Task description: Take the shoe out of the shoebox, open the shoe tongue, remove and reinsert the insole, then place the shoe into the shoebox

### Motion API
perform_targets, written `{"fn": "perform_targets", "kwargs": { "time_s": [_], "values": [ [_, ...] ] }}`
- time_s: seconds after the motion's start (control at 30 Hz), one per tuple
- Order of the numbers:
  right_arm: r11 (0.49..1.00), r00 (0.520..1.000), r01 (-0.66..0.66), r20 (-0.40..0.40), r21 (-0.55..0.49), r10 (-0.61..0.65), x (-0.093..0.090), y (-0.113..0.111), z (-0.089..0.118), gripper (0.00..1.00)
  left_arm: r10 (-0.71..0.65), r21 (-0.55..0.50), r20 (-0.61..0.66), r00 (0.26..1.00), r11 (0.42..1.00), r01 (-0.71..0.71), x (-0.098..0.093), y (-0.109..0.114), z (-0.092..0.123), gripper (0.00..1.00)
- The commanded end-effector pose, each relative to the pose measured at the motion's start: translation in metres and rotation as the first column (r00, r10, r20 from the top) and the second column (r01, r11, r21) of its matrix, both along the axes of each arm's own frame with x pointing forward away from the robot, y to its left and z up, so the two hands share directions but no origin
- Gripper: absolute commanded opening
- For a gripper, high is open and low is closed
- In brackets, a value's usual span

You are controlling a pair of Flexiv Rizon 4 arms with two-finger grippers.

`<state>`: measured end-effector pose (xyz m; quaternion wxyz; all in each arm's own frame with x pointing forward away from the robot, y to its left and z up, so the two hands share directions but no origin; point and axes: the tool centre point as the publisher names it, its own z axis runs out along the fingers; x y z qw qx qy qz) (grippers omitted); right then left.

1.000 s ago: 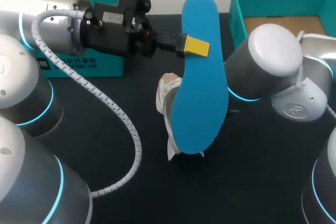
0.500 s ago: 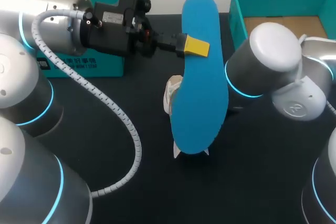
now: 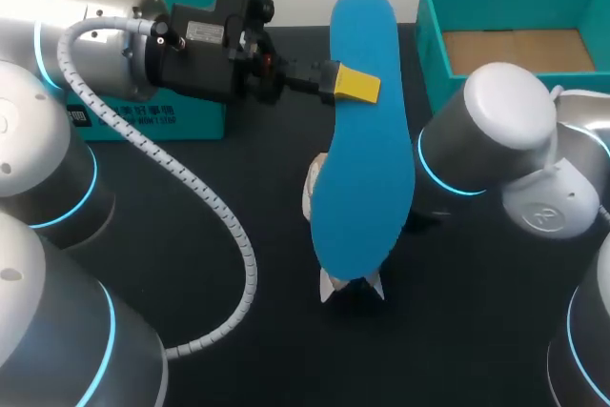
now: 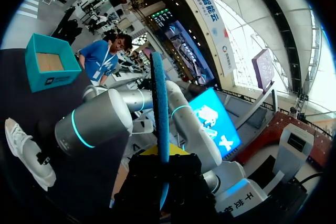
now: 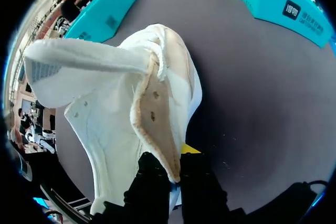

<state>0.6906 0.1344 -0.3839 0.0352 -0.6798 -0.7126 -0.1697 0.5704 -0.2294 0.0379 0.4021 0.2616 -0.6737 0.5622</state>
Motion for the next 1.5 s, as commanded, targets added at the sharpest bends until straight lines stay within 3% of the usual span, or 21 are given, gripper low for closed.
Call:
{"fn": "perform_targets", "kwargs": {
  "time_s": [0.03,0.27,0.33,0.37,0.47,0.67,0.83,1.0,1.43,1.5],
  "values": [
    [1.000,1.000,0.010,-0.004,0.013,-0.010,-0.001,0.002,-0.011,0.00,-0.001,0.001,0.000,1.000,1.000,0.001,0.001,-0.002,0.000,0.00],
    [0.999,0.999,0.035,-0.006,0.001,-0.035,-0.006,-0.002,-0.023,0.00,-0.001,0.001,0.000,1.000,1.000,0.001,0.001,-0.002,0.000,0.00],
    [0.999,0.999,0.045,-0.006,0.012,-0.045,-0.008,-0.003,-0.023,0.60,-0.001,0.001,0.000,1.000,1.000,0.001,0.001,-0.002,0.000,0.00],
    [0.998,0.998,0.057,0.003,0.009,-0.057,-0.008,0.002,-0.015,1.00,-0.001,0.001,0.000,1.000,1.000,0.001,0.001,-0.002,0.000,0.00],
    [0.997,0.997,0.074,0.013,0.034,-0.074,-0.012,-0.003,-0.011,1.00,-0.001,0.001,0.000,1.000,1.000,0.001,0.001,-0.002,0.000,0.00],
    [0.993,0.999,0.042,-0.008,0.114,-0.041,-0.014,-0.005,0.016,1.00,-0.001,0.001,0.000,1.000,1.000,0.001,0.001,-0.002,0.000,0.00],
    [0.970,0.998,-0.019,-0.046,0.243,0.031,-0.017,-0.007,0.042,1.00,-0.001,0.001,0.000,1.000,1.000,0.001,0.001,-0.002,0.000,0.00],
    [0.900,0.992,-0.086,-0.045,0.428,0.117,-0.019,-0.002,0.064,1.00,-0.001,0.001,0.000,1.000,1.000,0.001,0.001,-0.002,0.000,0.00],
    [0.900,0.992,-0.086,-0.045,0.428,0.117,-0.019,-0.002,0.064,1.00,-0.001,0.001,0.000,1.000,1.000,0.001,0.001,-0.002,0.000,0.00],
    [0.889,0.994,-0.073,-0.039,0.452,0.101,-0.015,-0.002,0.075,1.00,-0.001,0.001,0.000,1.000,1.000,0.001,0.001,-0.002,0.000,0.00]
  ]
}}
